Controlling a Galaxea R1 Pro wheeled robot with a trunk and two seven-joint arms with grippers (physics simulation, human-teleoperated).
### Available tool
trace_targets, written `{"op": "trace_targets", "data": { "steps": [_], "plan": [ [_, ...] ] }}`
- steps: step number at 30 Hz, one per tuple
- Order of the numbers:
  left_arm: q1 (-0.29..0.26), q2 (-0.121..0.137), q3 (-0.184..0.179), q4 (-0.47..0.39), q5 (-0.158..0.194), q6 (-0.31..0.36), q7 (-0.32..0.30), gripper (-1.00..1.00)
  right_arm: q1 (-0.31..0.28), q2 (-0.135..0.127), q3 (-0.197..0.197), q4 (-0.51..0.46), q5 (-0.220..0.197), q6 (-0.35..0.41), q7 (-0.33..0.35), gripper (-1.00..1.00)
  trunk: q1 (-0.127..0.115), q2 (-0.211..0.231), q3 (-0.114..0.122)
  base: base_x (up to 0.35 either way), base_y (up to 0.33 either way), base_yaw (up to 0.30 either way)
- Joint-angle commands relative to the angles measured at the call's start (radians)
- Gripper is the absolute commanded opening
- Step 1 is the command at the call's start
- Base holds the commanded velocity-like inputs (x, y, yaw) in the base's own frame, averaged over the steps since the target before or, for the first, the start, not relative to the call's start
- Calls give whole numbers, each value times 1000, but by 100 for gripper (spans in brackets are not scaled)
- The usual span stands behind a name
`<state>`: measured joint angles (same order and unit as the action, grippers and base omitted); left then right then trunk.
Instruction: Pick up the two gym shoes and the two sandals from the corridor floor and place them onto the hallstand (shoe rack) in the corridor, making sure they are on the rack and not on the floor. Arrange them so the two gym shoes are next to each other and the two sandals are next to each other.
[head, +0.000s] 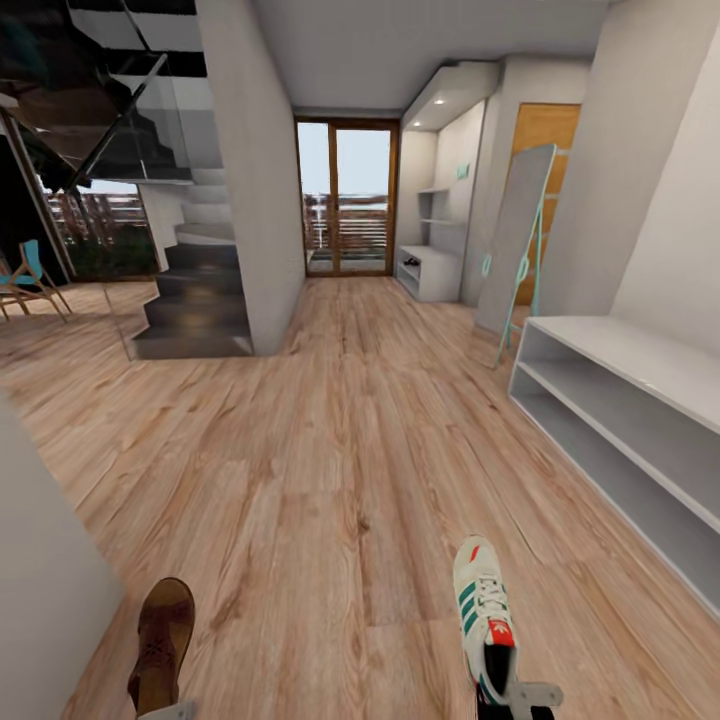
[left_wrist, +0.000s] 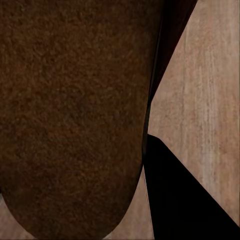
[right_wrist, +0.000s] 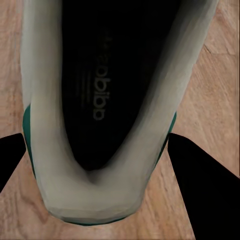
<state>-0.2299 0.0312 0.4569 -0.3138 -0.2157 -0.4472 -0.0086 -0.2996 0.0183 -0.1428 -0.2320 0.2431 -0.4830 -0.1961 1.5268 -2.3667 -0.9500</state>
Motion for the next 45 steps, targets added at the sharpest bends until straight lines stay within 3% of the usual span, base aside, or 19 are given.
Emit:
{"op": "trace_targets", "data": {
  "steps": [1,7,22,36,45],
  "plan": [
    [-1,0,8,1,-14,-4,1,-100,0,-4,-3,8,13,-5,-3,-100,0,0,-1,339,0,0],
    [-1,1,11,1,-13,-4,1,-100,0,-14,-4,62,12,-9,-3,-100,0,0,-1,339,0,0],
    [-1,1,11,1,-12,-4,1,-100,0,-12,-4,69,11,-8,-3,-100,0,0,-1,335,0,0],
    [1,1,9,1,-14,-12,1,-100,0,-12,-4,69,10,-8,-4,-100,0,0,-1,46,0,0],
    [3,1,11,1,-16,-17,1,-100,0,-12,-4,69,10,-8,-4,-100,-34,63,27,0,0,0]
  ]
}}
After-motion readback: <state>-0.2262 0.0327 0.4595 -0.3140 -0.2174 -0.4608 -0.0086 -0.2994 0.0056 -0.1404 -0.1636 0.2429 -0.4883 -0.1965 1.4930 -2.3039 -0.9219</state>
